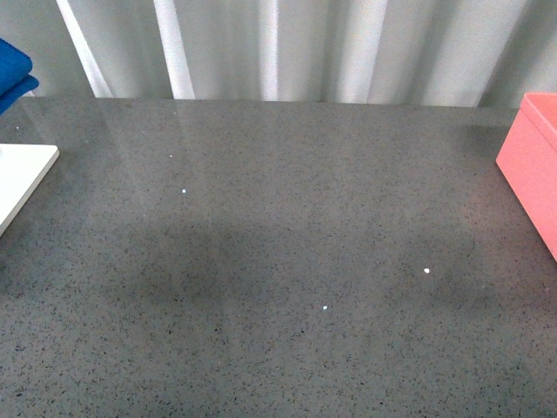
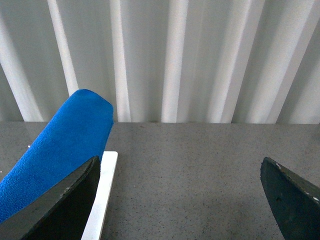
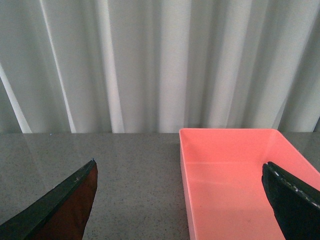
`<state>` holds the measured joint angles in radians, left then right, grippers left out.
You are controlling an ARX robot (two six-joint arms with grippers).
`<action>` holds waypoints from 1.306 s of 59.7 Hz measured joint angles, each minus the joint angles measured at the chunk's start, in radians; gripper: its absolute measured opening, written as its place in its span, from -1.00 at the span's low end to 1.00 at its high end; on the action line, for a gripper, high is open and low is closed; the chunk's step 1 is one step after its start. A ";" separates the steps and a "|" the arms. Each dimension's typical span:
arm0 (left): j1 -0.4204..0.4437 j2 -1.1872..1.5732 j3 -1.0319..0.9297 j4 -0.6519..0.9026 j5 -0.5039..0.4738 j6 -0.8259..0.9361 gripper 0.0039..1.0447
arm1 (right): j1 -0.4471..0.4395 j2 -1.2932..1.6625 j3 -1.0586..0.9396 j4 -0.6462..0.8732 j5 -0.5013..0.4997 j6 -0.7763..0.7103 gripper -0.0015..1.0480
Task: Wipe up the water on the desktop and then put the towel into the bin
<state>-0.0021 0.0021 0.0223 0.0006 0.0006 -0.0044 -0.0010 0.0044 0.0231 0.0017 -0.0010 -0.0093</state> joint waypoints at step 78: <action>0.000 -0.001 0.000 0.000 0.000 0.000 0.87 | 0.000 0.000 0.000 0.000 0.000 0.000 0.86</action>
<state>-0.0021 0.0013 0.0223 0.0006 0.0006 -0.0044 -0.0010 0.0044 0.0231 0.0017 -0.0010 -0.0090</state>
